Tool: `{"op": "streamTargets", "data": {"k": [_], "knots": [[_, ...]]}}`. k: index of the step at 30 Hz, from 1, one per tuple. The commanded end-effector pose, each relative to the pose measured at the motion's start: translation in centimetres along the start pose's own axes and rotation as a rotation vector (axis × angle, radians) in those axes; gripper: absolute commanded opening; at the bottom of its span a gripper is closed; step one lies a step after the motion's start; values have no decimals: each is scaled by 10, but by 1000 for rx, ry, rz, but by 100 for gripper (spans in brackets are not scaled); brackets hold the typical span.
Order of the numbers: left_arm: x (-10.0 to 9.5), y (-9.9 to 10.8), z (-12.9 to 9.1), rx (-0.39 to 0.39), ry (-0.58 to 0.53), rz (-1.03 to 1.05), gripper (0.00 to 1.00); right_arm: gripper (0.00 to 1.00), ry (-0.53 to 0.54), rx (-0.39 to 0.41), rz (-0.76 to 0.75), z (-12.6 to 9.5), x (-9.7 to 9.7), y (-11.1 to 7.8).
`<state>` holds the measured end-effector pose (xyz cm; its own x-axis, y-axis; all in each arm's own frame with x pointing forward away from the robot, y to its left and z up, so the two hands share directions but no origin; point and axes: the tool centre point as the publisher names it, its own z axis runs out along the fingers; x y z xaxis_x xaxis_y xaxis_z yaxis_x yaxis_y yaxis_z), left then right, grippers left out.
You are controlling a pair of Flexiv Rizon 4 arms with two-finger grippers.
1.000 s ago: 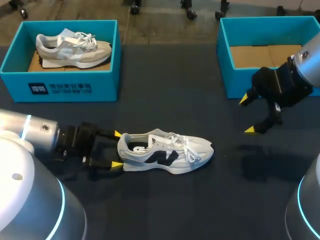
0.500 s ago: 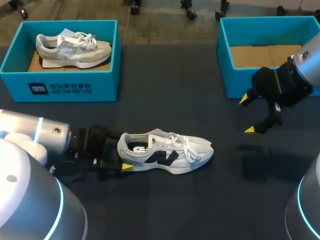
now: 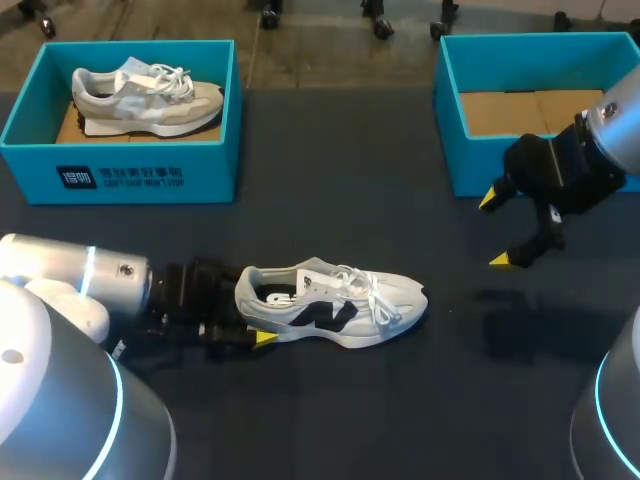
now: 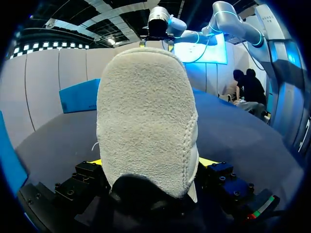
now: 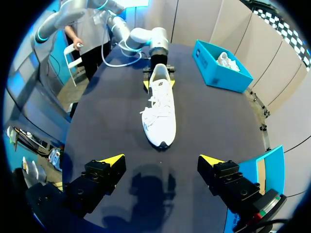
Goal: Take the shoe out of the shoebox, open the shoe tongue, remove and reinsert the insole, then place the shoe into the shoebox
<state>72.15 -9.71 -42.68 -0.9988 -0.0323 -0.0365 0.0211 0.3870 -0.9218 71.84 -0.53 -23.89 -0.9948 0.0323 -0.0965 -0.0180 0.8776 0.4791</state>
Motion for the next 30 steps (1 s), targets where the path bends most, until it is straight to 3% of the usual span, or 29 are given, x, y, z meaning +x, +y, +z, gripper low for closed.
{"op": "streamTargets", "data": {"k": [1,2,3,5,7,8,30], "knots": [[-1,-2,6,0,1,0,96,100,-2,2,0,0,1,0],[0,-3,7,0,5,1,90,100,-2,2,0,0,1,0],[0,-3,7,0,7,0,73,100,-2,2,0,0,1,0],[1,-3,8,2,12,-3,47,100,-2,2,0,0,1,0],[2,-4,9,3,14,-5,28,100,-2,2,0,0,1,0],[2,-4,9,3,16,-5,0,100,-2,2,0,0,1,0],[4,-4,7,-12,10,-11,0,100,-2,2,0,0,1,0]]}}
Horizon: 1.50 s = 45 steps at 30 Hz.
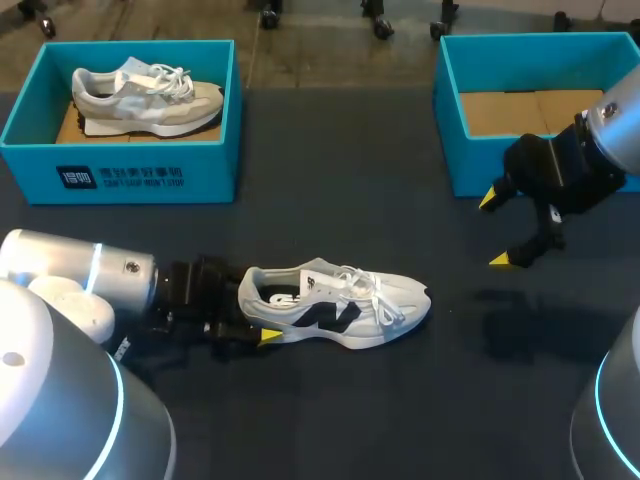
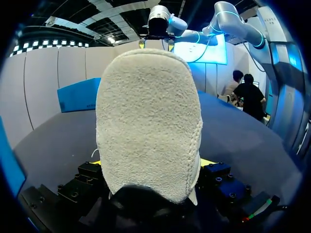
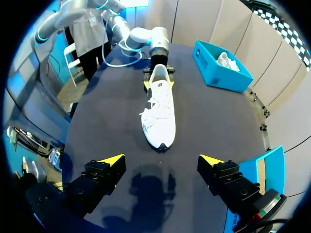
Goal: Take the shoe out of the shoebox, open the shoe tongue, remove and reinsert the insole, then place the shoe into the shoebox
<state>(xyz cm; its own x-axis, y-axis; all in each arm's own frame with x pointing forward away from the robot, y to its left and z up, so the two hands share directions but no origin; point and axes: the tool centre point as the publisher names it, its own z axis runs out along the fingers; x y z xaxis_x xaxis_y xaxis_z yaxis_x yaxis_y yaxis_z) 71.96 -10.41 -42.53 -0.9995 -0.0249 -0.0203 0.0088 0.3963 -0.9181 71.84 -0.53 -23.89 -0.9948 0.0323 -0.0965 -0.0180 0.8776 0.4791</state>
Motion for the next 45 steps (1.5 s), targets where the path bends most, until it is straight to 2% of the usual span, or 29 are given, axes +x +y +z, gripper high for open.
{"op": "streamTargets", "data": {"k": [1,2,5,10,15,17,22,29,33,37,42,45], "knots": [[2,0,1,-2,-3,1,0,100,-2,2,0,0,1,0],[2,0,1,-2,-3,1,0,100,-10,-31,24,3,2,3],[2,0,1,-2,-3,1,0,100,-52,-38,118,11,1,10],[2,0,1,-2,-3,1,0,100,-131,-10,292,24,-9,29],[2,0,1,-2,-3,1,0,100,-249,-3,504,32,-17,45],[2,0,1,-2,-3,1,0,100,-296,23,574,37,-19,53],[2,0,1,-2,-3,1,0,100,-331,46,651,57,-27,73],[2,0,1,-2,-3,1,0,100,-407,52,774,84,-28,99],[2,0,1,-2,-3,1,0,100,-444,64,832,101,-23,115],[2,0,1,-2,-3,1,0,100,-467,96,890,105,-12,125],[2,0,1,-2,-3,1,0,100,-515,190,1020,107,6,145],[2,0,1,-2,-3,1,0,100,-578,216,1110,114,16,158]]}}
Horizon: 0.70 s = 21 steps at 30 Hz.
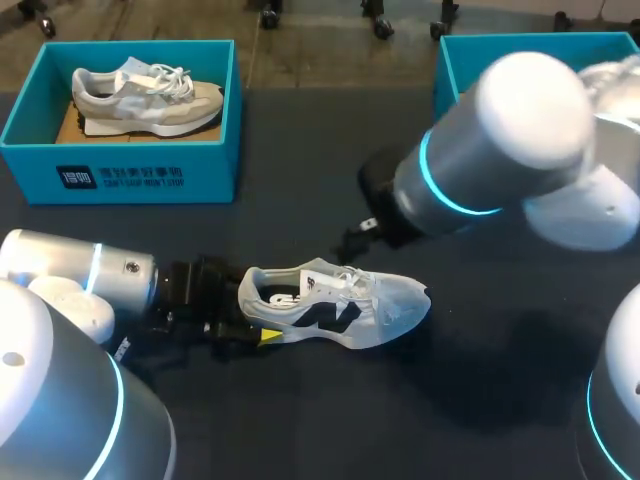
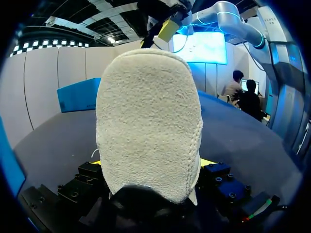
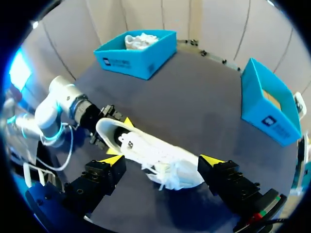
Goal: Take the shoe out of the shoebox, open the shoe tongue, remove and reinsert the insole, then place the shoe into the shoebox
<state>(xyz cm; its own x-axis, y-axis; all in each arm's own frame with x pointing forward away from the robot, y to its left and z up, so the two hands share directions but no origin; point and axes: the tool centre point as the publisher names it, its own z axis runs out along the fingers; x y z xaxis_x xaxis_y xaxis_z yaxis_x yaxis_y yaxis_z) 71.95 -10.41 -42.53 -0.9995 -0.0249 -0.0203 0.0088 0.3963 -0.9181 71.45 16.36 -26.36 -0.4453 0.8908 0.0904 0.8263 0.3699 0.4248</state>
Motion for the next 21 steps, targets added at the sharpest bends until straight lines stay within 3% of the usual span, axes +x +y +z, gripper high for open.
{"op": "streamTargets", "data": {"k": [1,5,21], "knots": [[2,0,1,-2,-3,1,0,100,-285,30,94,7,29,6],[2,0,1,-2,-3,1,0,100,-305,34,141,16,42,2],[2,0,1,-2,-3,1,0,100,-305,34,141,16,42,2]]}}
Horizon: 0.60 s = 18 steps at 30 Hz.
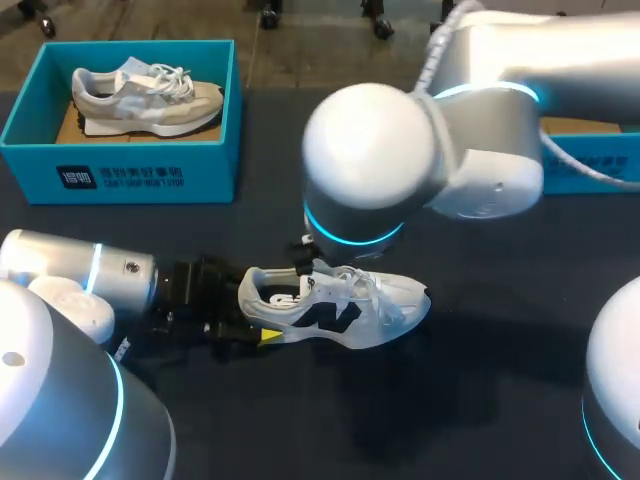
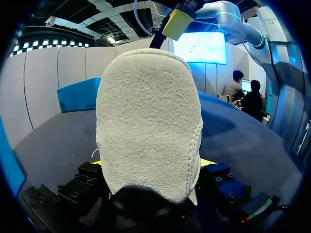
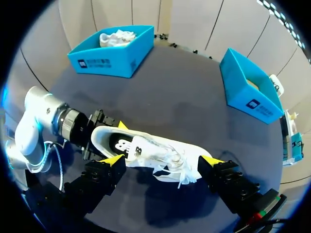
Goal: Take the shoe out of the shoebox, open the shoe tongue, remove and reinsert the insole, then place the shoe into the shoebox
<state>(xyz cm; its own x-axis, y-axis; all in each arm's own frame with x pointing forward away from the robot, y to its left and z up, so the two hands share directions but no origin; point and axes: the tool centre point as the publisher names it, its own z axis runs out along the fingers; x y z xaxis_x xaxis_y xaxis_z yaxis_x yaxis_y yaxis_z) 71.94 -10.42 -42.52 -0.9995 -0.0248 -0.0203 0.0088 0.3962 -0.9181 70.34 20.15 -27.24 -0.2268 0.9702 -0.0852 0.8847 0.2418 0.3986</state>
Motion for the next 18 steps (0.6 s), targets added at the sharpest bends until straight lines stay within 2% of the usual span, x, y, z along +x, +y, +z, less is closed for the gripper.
{"op": "streamTargets", "data": {"k": [1,3,4,9,12,18], "knots": [[2,0,1,-2,-4,1,0,100,-49,2,0,0,4,1],[2,0,1,-2,-4,1,0,100,-49,2,0,0,4,1],[2,0,1,-2,-4,1,0,100,-68,-8,56,4,4,0],[2,0,1,-2,-4,1,0,100,-155,67,133,23,14,3],[2,0,1,-2,-4,1,0,100,-172,85,180,29,20,4],[2,0,1,-2,-4,1,0,100,-143,106,196,38,32,7]]}}
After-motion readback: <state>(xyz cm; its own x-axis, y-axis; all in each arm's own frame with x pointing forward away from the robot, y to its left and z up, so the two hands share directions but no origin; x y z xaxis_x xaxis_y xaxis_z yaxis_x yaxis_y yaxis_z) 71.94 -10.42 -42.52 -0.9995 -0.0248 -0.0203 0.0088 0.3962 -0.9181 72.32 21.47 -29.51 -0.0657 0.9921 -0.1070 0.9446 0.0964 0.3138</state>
